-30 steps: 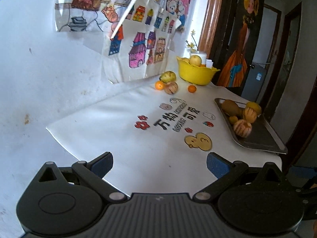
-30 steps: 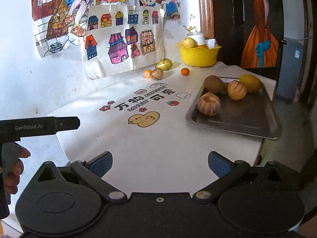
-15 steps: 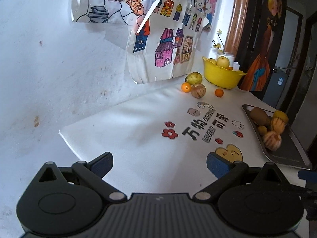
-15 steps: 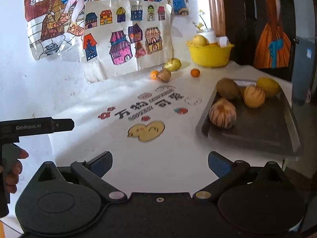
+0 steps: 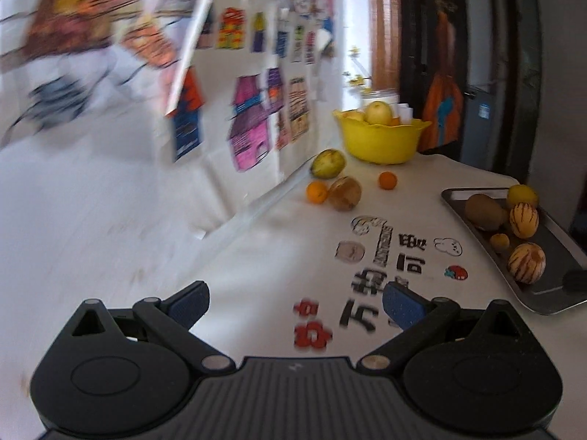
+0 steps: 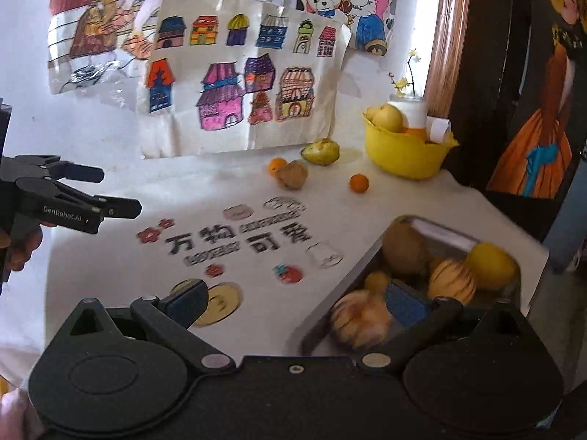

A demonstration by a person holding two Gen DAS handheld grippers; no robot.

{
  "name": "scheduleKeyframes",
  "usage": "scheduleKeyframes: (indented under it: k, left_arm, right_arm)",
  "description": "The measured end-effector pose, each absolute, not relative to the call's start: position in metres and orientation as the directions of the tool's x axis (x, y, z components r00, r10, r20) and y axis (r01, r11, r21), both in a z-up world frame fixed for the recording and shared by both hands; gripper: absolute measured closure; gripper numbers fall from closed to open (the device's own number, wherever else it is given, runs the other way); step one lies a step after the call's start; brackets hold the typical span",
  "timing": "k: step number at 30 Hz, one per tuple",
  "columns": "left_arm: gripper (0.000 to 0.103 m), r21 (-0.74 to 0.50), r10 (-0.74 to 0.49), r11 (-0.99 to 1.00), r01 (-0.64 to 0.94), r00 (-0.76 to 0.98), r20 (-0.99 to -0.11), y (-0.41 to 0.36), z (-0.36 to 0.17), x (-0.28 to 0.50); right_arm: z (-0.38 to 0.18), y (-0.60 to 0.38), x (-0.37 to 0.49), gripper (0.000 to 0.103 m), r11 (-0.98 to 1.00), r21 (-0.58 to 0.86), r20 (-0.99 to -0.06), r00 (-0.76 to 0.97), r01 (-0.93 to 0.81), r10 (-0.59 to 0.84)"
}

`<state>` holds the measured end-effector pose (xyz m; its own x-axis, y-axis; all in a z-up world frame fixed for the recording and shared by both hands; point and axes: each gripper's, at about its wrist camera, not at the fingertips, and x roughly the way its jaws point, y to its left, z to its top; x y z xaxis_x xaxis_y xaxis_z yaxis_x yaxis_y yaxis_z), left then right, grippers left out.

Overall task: Organize fruits
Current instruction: 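Move both grippers toward the orange and the last striped pepino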

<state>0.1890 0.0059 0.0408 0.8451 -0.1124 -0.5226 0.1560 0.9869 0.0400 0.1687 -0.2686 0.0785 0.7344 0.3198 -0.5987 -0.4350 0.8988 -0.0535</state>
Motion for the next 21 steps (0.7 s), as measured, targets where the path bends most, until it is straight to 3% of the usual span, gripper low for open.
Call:
scheduleKeyframes:
  k: [4, 10, 16, 21]
  left_arm:
    - [0.001, 0.089, -0.156, 0.967, 0.24, 0.829, -0.537, -0.005, 0.042, 0.217]
    - [0.001, 0.185, -0.209, 0.915, 0.36, 0.811, -0.547, -0.033, 0.038, 0.257]
    - [0.001, 0.341, -0.261, 0.845, 0.411, 0.875, -0.408, -0.052, 0.032, 0.285]
    - [0.001, 0.35, -0.299, 0.823, 0.447, 0.865, -0.403, -0.059, 0.027, 0.309]
  right_arm:
    - [0.088, -0.278, 0.204, 0.001, 0.909, -0.059, -0.603, 0.74, -0.413, 0.297]
    - [0.096, -0.283, 0.28, 0.001, 0.93, 0.048, -0.626, 0.714, -0.365, 0.313]
    - [0.085, -0.271, 0.364, 0.001, 0.938, 0.098, -0.673, 0.672, -0.332, 0.308]
    - [0.067, -0.272, 0.425, 0.001, 0.95, 0.2, -0.711, 0.632, -0.24, 0.309]
